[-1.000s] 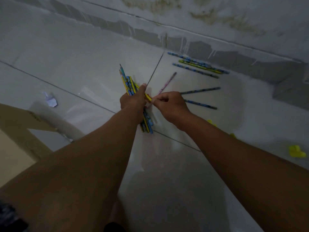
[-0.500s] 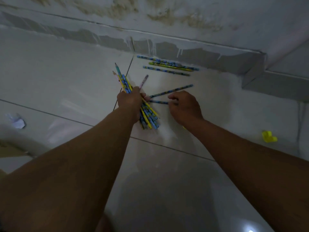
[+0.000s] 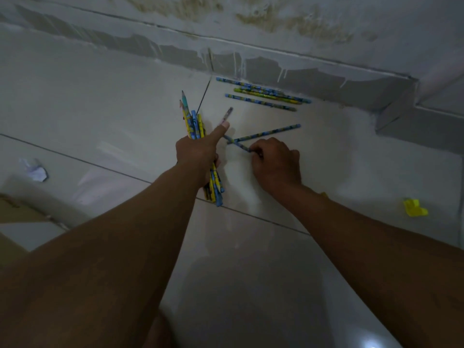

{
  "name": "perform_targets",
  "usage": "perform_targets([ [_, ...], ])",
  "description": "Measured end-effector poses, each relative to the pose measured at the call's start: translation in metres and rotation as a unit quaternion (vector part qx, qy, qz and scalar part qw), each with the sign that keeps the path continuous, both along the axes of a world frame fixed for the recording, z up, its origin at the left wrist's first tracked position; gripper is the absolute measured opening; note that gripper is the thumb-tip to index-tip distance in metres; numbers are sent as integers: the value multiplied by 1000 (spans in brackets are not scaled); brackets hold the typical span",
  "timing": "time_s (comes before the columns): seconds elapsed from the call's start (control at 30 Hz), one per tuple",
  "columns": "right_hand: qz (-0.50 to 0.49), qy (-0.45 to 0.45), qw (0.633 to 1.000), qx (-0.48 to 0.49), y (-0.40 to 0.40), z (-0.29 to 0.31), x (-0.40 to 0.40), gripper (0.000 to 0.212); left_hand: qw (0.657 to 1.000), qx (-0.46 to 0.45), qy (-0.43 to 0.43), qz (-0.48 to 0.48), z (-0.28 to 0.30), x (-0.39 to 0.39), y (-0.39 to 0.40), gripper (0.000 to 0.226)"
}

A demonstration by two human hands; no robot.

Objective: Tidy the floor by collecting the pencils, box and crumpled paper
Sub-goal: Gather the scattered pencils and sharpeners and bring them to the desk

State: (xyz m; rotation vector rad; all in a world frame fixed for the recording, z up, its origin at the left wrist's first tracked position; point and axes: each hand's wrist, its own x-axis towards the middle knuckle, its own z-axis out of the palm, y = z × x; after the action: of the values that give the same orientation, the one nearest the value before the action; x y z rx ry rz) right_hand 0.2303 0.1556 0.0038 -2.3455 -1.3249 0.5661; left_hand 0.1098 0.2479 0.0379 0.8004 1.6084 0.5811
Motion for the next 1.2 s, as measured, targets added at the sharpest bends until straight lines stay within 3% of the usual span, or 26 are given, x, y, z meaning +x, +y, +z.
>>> perform_targets([
  [0.17,-35,195,972,123,11,8,-23,13,1000,8,29,-1,4,-4,6,60],
  [0.57,-49,214,961,170,15,9,-30,10,999,26,-18,1,1,-2,10,26],
  [0.77,41,56,988,136,17,-6,-1,18,999,25,18,25,-1,-3,17,27],
  [0.97,121,-70,989,-56,25,-6,16,52,995,23,61,69,-6,-6,12,26],
  [1.03,124,-71,986,-86,24,-6,17,52,996,13,42,80,-7,-8,10,22],
  [1.2,97,-125,987,-28,13,-14,10,34,997,13,47,51,-7,-14,3,25],
])
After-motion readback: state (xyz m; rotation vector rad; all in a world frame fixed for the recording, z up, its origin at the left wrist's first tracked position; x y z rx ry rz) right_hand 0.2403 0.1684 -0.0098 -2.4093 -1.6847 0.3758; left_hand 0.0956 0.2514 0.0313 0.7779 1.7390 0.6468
